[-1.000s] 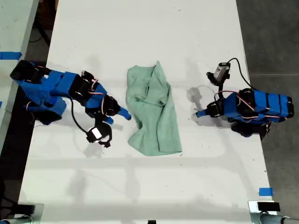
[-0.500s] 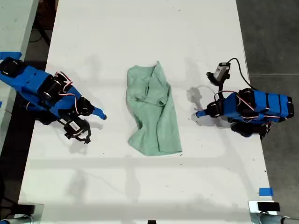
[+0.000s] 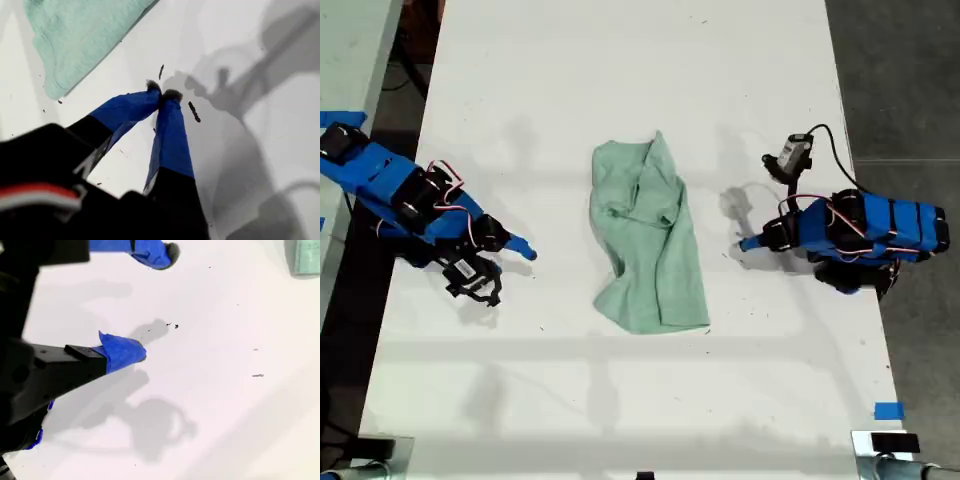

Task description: Fold t shirt

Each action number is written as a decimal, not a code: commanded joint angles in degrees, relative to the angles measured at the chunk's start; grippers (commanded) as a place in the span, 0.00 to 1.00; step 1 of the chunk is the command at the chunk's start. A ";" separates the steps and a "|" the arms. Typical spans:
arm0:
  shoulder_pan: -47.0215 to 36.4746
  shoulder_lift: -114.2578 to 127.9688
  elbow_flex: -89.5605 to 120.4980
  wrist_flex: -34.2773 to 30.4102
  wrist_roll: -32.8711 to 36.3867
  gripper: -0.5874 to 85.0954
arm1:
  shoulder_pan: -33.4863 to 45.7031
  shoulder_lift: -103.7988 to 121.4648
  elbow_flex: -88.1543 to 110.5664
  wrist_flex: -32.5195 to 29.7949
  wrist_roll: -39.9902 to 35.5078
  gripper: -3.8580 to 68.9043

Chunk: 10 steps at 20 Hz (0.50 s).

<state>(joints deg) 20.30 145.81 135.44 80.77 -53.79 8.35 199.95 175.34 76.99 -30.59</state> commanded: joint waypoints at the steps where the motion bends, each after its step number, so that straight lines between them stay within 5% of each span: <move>1: -0.26 2.90 -0.09 -1.58 0.18 0.30 | 0.00 0.44 2.37 0.09 0.18 0.08; 7: -0.26 17.14 11.51 -3.52 0.26 0.28 | 0.00 0.44 2.37 0.09 0.18 0.08; 10: -5.01 19.07 16.17 -7.21 10.20 0.23 | -0.09 0.44 2.37 0.09 0.26 0.08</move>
<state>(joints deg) 18.37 161.72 149.15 76.82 -50.01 8.35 199.95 175.34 76.99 -30.50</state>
